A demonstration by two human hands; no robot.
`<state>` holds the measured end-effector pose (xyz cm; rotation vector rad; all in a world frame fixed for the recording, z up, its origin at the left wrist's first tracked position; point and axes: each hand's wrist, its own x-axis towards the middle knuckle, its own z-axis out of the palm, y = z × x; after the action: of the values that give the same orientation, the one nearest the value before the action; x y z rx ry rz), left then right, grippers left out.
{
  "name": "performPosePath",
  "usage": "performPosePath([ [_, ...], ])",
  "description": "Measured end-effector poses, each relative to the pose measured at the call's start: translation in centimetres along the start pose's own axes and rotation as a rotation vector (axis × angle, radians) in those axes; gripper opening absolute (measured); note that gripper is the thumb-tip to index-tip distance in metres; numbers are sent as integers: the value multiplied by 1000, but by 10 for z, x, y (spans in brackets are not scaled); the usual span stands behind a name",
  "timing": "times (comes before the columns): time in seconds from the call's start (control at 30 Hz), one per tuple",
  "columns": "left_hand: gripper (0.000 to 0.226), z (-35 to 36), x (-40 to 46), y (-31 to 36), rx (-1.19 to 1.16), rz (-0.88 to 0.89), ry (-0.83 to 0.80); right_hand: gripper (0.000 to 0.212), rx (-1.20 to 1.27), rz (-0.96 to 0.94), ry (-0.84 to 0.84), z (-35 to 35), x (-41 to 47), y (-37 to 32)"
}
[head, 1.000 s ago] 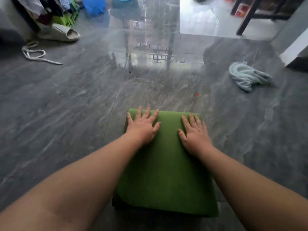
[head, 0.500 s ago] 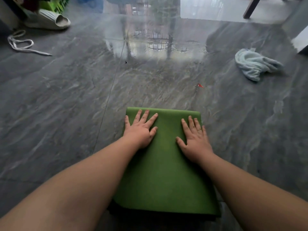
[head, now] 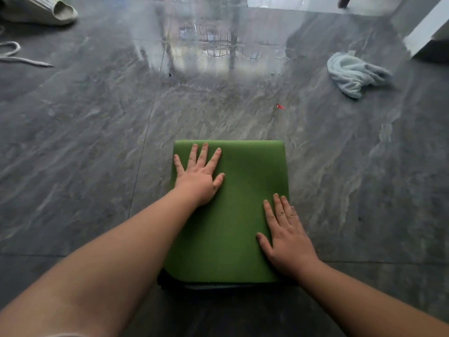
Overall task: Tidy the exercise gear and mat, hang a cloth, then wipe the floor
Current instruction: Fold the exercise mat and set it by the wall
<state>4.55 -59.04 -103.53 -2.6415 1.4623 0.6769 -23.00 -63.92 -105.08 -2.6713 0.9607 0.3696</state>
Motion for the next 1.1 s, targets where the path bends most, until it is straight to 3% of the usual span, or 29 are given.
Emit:
performPosePath([
  [0.2, 66, 31, -81, 12, 19, 94, 175, 81, -1, -10, 37, 5, 1, 1],
  [0.33, 64, 63, -121, 4, 17, -82, 71, 82, 27, -8, 54, 9, 1, 2],
  [0.47, 64, 64, -116, 4, -32, -78, 72, 80, 86, -18, 67, 10, 2, 5],
  [0.57, 68, 60, -124, 0, -202, -188, 159, 79, 281, 8, 169, 7, -2, 5],
  [0.67, 86, 56, -135, -5, -396, -399, 185, 98, 460, 160, 255, 7, -9, 2],
  [0.77, 94, 59, -143, -12, -508, -452, 164, 110, 580, 349, 192, 3, -12, -1],
  [1.1, 99, 64, -132, -30, -662, -515, 86, 109, 718, 440, 46, -19, -10, -1],
])
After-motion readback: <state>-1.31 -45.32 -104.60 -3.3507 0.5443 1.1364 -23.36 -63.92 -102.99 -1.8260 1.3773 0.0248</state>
